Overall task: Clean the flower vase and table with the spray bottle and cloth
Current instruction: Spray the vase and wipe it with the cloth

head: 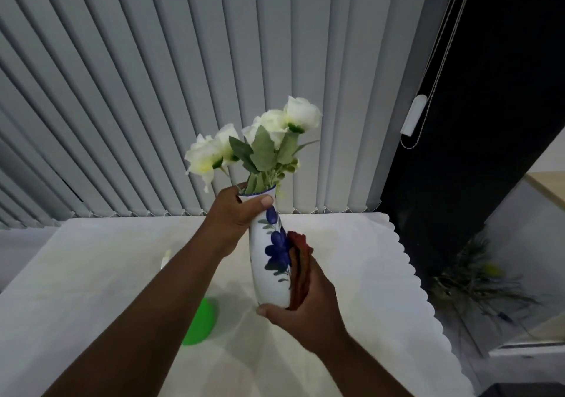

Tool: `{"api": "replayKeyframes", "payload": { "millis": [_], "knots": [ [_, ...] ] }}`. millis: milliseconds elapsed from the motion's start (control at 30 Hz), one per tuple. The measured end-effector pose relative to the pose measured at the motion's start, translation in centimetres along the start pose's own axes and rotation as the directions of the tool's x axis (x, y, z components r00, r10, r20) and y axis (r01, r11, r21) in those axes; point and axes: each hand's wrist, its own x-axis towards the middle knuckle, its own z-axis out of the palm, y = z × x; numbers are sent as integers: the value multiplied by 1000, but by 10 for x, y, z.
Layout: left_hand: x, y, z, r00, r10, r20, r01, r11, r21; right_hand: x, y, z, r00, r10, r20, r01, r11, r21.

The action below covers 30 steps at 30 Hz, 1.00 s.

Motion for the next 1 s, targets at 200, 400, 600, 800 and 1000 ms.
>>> {"api": "replayKeyframes", "payload": {
  "millis": [200,400,600,800,1000],
  "knots": [
    [-13,-11,25,968,-116,-223,135,988,71,-11,10,20,972,0,-234,-65,960,-272],
    [-10,-13,31,928,6,-372,126,936,328,-6,8,26,964,-178,-199,25,804,-594],
    [-11,-11,25,992,3,-124,39,941,335,27,-18,-7,993,-115,-37,106,977,-186],
    [3,1,14,994,-10,-111,19,996,89,11,3,-10,996,50,74,-59,990,131],
    [-4,-5,24,980,-25,-198,64,979,193,-4,11,9,980,55,-191,-77,991,-112]
  ]
}}
